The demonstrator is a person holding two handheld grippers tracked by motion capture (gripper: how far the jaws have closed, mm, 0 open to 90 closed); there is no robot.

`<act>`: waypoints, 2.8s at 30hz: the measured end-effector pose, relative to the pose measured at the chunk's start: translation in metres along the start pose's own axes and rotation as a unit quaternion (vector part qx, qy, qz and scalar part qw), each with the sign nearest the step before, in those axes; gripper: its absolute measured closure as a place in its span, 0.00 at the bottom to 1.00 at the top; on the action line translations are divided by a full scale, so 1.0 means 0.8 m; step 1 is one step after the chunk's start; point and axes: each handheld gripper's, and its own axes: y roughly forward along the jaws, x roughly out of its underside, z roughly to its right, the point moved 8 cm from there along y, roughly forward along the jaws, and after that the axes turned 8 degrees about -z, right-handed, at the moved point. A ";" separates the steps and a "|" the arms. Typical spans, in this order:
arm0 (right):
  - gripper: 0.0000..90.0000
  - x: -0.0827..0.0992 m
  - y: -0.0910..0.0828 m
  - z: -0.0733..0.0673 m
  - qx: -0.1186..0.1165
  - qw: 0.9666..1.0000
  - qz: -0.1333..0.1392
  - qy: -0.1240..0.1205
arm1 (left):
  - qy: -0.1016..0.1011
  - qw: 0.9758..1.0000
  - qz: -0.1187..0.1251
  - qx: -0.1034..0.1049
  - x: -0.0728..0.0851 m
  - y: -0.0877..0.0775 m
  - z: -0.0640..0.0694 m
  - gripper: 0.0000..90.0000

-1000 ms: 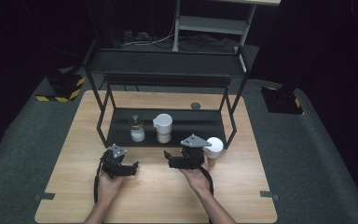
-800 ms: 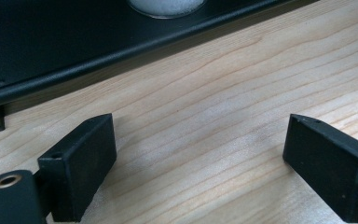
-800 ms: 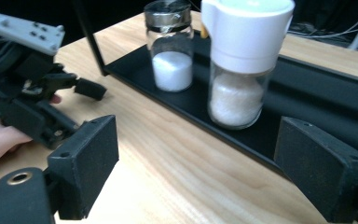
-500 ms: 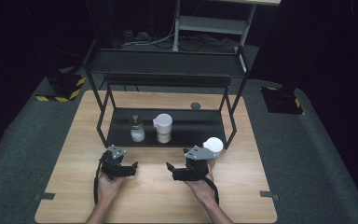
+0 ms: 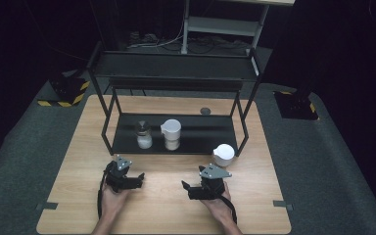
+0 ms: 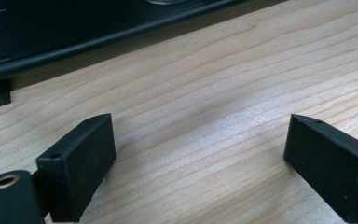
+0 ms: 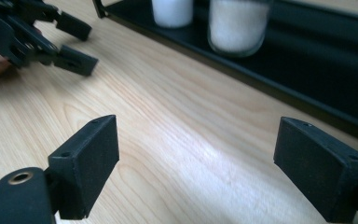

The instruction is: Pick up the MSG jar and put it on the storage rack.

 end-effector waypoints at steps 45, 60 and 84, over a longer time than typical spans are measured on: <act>0.15 0.000 0.038 0.007 0.011 0.996 -0.089 0.015 | 0.002 1.000 -0.002 -0.001 -0.002 0.002 -0.001 0.07; 0.15 -0.001 0.039 0.000 0.024 0.995 -0.095 0.004 | 0.002 1.000 -0.002 -0.001 -0.002 0.002 -0.001 0.07; 0.16 -0.001 0.039 0.000 0.027 0.995 -0.094 0.006 | 0.002 1.000 -0.002 -0.001 -0.002 0.002 -0.001 0.07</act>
